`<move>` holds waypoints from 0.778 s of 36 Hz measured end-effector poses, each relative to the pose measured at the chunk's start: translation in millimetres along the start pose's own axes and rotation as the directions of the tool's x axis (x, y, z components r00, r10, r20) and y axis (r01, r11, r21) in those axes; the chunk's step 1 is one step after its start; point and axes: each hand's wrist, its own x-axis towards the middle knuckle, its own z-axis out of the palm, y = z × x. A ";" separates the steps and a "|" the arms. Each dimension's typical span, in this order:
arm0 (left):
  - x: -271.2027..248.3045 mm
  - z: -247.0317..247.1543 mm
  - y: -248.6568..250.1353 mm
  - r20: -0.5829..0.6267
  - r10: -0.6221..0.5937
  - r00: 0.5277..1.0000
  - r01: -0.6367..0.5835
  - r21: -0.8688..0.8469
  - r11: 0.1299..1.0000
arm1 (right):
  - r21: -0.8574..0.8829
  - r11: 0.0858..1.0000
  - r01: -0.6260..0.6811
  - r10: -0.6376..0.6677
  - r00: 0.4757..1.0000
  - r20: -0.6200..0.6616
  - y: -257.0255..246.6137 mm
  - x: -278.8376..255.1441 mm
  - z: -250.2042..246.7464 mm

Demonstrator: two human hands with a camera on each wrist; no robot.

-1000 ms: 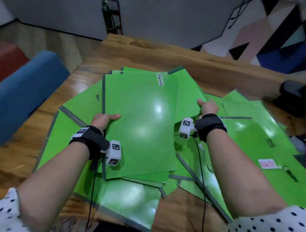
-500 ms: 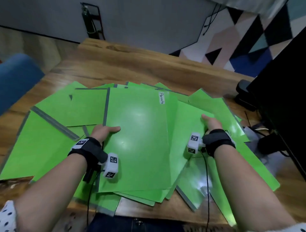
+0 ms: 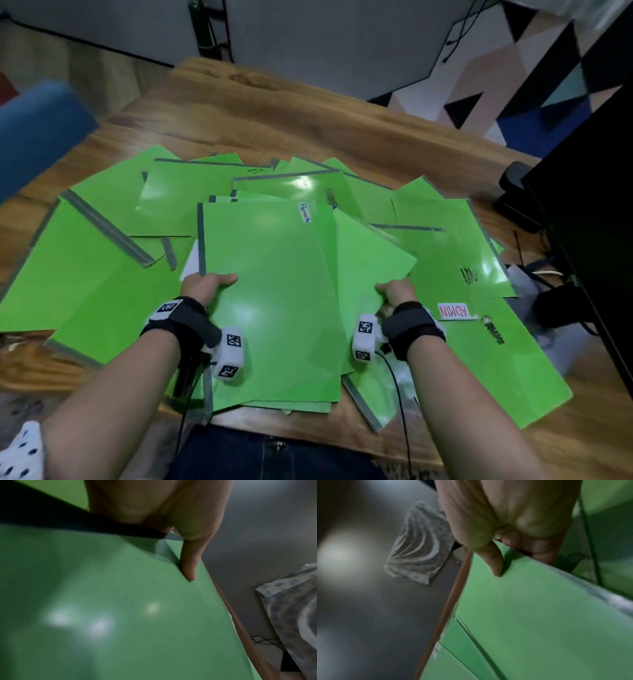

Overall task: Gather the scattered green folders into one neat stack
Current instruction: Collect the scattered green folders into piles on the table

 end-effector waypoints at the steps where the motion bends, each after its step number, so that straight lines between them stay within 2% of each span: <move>1: -0.6 0.2 1.3 0.001 -0.001 1.000 0.001 -0.003 1.000 | -0.015 0.999 0.036 -0.037 0.999 -0.034 -6.1 -2.8 -0.3; 3: -1.2 -0.4 5.8 0.007 0.011 1.000 -0.011 0.000 1.000 | -0.032 0.993 0.116 -0.119 0.987 -0.108 -22.8 -7.0 -7.8; 6: -2.7 -3.2 14.0 0.015 0.021 1.000 -0.021 0.006 1.000 | -0.030 0.965 0.260 -0.259 0.937 -0.232 -57.7 -9.2 -29.5; 11: -4.8 -4.6 29.5 0.013 0.025 1.000 -0.026 0.036 0.999 | -0.117 0.884 0.452 -0.458 0.791 -0.405 -122.7 -31.2 -73.0; 15: -6.4 -3.7 42.6 -0.011 0.052 0.999 -0.052 0.070 0.996 | -0.297 0.792 0.533 -0.610 0.685 -0.399 -174.3 -54.7 -98.7; 19: -9.8 2.3 51.0 -0.023 0.095 0.995 -0.091 0.134 0.987 | -0.398 0.696 0.598 -0.717 0.611 -0.334 -213.3 -80.9 -109.5; 21: -10.4 5.6 52.0 -0.006 0.096 0.995 -0.094 0.158 0.983 | -0.399 0.689 0.605 -0.722 0.623 -0.302 -225.8 -97.8 -113.0; 24: -11.9 9.0 48.7 0.032 0.081 0.996 -0.086 0.218 0.972 | -0.358 0.700 0.618 -0.708 0.666 -0.234 -236.6 -95.6 -107.0; 28: -6.0 10.8 33.6 0.045 0.043 0.998 -0.054 0.285 0.957 | -0.198 0.744 0.638 -0.664 0.738 -0.120 -219.8 -71.4 -81.7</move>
